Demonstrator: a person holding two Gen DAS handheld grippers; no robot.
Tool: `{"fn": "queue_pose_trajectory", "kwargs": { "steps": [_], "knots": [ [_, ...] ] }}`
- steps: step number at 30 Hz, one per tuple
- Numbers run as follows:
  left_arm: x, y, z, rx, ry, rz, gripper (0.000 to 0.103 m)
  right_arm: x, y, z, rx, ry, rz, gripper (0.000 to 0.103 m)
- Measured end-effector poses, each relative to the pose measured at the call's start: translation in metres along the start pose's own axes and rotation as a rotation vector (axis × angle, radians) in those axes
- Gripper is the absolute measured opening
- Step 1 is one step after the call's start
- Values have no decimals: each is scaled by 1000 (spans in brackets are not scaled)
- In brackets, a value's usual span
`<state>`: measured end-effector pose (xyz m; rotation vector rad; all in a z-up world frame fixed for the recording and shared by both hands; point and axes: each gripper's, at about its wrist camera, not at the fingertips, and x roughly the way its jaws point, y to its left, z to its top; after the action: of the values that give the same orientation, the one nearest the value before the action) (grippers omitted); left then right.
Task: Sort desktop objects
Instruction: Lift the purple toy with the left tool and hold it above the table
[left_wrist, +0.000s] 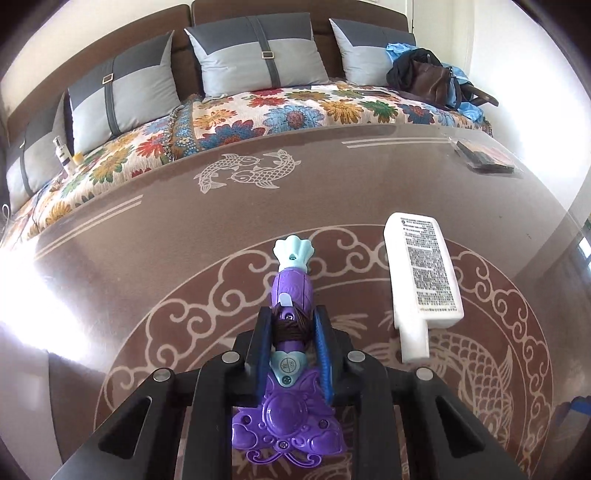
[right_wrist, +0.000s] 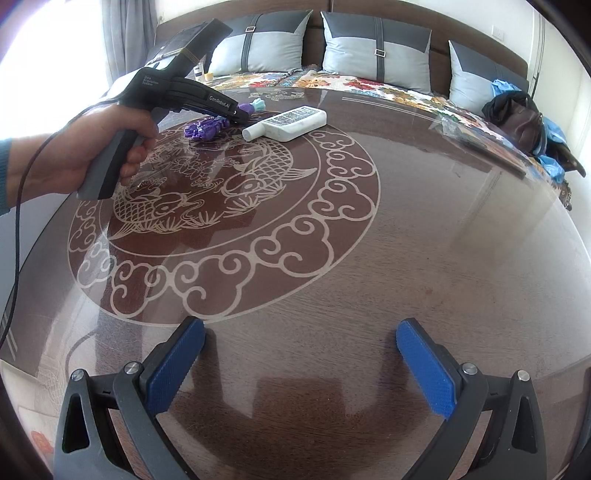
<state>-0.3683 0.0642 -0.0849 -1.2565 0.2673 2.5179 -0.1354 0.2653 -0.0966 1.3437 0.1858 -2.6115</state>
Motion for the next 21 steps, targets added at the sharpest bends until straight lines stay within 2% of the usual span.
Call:
{"fn": "queue_pose_trajectory", "kwargs": {
  "steps": [6,13,14,16,17,18,19,21],
  "knots": [
    [-47,7,-66,-142,2,65,21,0,0,0,0,0,0,103],
    [-107,-1,-148,-217,5,88,22,0,0,0,0,0,0,103],
    [-111,-3,-155,-213,2,84,25,0,0,0,0,0,1,103],
    [-116,-6,-163,-187,4,80,46,0,0,0,0,0,1,103],
    [-114,-8,-165,-168,23,96,71,0,0,0,0,0,1,103],
    [-114,-9,-167,-163,36,123,89,0,0,0,0,0,1,103],
    [-113,-7,-169,-168,41,136,94,0,0,0,0,0,1,103],
    [-114,1,-175,-207,30,101,95,0,0,0,0,0,1,103]
  ]
}}
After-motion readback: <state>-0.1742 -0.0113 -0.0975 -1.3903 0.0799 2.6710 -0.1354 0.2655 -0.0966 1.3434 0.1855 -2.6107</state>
